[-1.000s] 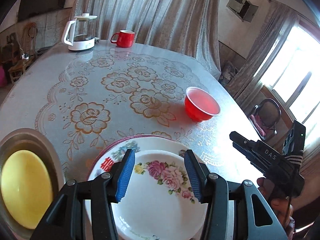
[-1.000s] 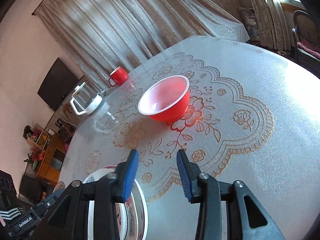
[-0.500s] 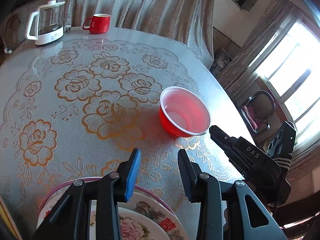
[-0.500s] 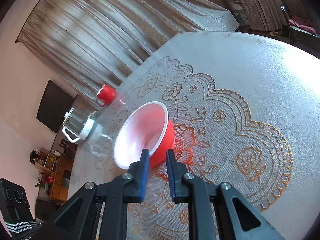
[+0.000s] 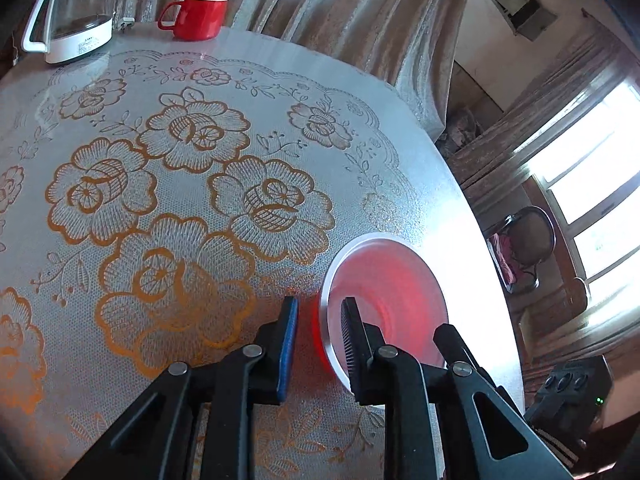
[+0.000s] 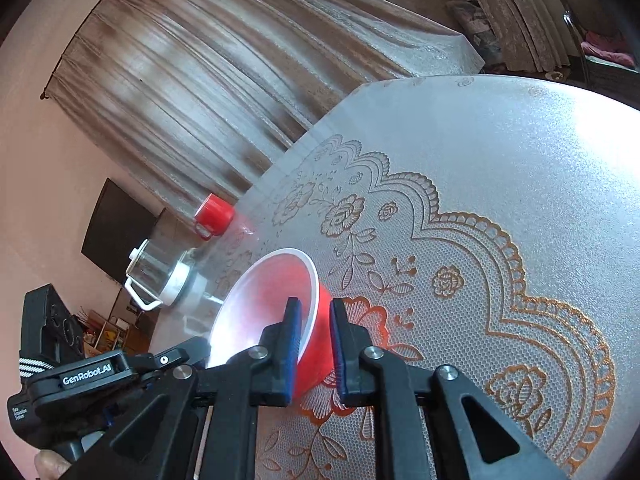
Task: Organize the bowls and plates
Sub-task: 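Close the left tool on the rim of the red bowl, then lift the red bowl with the left tool over the steel basin, then lower the red bowl into the basin onto the yellow bowl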
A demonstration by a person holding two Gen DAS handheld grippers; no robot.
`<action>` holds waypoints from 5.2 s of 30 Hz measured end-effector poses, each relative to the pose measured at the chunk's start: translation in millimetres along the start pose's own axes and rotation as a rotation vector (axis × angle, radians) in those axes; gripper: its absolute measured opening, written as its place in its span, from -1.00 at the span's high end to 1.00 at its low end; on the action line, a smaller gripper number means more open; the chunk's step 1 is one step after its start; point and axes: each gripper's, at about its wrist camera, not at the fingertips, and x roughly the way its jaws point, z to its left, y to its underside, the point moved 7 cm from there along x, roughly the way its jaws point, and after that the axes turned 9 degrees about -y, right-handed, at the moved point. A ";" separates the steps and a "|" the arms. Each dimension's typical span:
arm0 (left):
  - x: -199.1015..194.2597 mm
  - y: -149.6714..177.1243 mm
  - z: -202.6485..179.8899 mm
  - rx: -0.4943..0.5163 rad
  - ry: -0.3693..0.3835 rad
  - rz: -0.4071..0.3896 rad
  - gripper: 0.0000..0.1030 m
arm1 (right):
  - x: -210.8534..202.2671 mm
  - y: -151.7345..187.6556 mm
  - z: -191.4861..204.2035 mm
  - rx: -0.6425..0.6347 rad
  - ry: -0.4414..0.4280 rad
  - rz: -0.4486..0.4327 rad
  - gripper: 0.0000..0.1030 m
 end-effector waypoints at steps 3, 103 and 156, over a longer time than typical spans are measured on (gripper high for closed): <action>11.5 0.9 -2.3 0.014 -0.038 0.003 0.88 | 2.7 1.8 3.7 -0.044 0.024 0.012 0.87; -237.4 196.6 321.3 -0.359 -0.328 -0.288 0.84 | 31.0 293.0 278.7 -0.444 -0.281 0.609 0.61; -253.7 208.0 321.1 -0.300 -0.447 -0.414 0.75 | -8.9 280.6 270.0 -0.551 -0.267 0.515 0.54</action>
